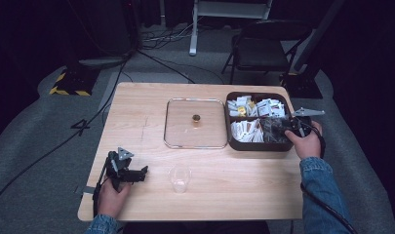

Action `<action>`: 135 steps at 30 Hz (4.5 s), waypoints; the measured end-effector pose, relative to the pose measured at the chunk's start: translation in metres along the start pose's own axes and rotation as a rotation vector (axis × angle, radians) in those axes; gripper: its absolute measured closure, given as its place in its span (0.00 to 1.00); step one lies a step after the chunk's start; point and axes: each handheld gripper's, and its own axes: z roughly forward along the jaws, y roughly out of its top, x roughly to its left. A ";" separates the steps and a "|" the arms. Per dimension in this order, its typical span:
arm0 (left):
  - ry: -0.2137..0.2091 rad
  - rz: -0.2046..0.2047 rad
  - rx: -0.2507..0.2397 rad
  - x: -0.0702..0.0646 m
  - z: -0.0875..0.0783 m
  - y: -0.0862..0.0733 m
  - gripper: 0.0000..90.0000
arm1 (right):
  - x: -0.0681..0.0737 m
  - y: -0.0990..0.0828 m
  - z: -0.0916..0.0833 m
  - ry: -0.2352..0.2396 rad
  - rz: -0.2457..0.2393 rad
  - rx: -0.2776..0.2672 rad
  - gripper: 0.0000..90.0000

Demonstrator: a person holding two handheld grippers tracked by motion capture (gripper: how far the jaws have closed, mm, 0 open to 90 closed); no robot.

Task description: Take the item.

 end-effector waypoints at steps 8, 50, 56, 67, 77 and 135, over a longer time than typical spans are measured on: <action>0.000 0.000 0.000 0.000 0.000 0.000 0.03 | 0.000 -0.007 0.012 -0.024 -0.019 0.060 0.57; -0.002 0.003 0.000 0.000 0.001 0.001 0.03 | 0.020 0.023 -0.038 0.126 0.030 -0.145 0.91; -0.003 0.000 -0.001 0.000 0.001 0.001 0.03 | 0.032 0.032 -0.045 0.145 0.025 -0.167 0.91; 0.000 0.006 0.000 0.000 0.001 0.001 0.03 | 0.068 0.047 -0.055 0.189 -0.007 -0.174 0.91; 0.002 0.002 0.000 -0.001 -0.001 -0.001 0.03 | 0.121 0.064 -0.059 0.302 -0.101 -0.173 0.91; -0.004 0.007 -0.002 -0.001 0.000 0.000 0.03 | 0.302 0.046 -0.012 0.686 -0.318 -0.068 0.90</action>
